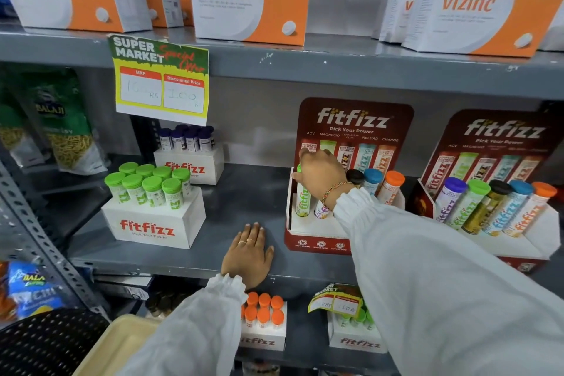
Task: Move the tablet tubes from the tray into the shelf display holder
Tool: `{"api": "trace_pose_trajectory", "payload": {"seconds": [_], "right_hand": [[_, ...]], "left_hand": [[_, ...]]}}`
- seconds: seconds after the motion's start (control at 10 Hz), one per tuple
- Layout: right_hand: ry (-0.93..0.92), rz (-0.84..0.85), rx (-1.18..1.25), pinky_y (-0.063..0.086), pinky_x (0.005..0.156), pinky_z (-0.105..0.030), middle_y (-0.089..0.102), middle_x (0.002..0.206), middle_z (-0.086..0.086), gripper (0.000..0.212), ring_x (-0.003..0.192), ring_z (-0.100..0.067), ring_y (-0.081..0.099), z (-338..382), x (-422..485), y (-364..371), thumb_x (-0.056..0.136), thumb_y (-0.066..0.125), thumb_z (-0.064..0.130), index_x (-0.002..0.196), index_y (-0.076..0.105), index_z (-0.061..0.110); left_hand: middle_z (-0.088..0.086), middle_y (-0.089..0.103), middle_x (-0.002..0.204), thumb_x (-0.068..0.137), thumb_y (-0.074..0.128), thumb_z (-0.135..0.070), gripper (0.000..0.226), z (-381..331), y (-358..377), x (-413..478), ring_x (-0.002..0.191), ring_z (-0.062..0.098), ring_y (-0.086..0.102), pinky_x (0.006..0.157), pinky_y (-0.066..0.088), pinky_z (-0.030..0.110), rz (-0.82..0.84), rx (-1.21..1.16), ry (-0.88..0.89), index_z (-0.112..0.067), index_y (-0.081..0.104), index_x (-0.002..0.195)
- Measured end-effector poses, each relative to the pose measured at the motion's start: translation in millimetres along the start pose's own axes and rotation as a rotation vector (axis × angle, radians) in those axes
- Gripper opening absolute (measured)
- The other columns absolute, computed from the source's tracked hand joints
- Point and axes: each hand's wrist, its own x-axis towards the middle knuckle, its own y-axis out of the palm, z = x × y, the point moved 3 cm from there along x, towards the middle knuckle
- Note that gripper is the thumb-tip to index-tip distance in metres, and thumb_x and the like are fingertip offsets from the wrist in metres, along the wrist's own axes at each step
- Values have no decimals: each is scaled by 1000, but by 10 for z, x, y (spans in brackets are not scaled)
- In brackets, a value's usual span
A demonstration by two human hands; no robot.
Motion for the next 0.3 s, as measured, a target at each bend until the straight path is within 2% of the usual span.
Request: {"api": "trace_pose_trajectory", "payload": {"seconds": [0.1,0.2,0.3], "right_hand": [[-3,16,20,52,90,-41,63,118,-21,42,113,-36,57,6,-46,12,96,53,30,126,48,2],[-8,-9,57,50,93,-40,61,124,-18,48,117,-35,54,20,-120,28,95,51,39,127,50,3],[-80,-141,29,46,100,-37,59,129,-15,47,119,-32,54,11,-309,27,95,52,39,126,55,4]], "left_hand": [[7,4,156,100,15,-41,57,-31,-45,-37,142,22,1,115,3,33,1,0,-22,-9,6,147],[10,12,155,101,18,-34,53,-57,-137,-135,141,24,8,115,7,35,-121,-36,-21,-7,13,146],[21,42,140,96,19,-31,55,-130,-382,-266,130,35,37,107,23,44,-379,-59,4,3,41,133]]}}
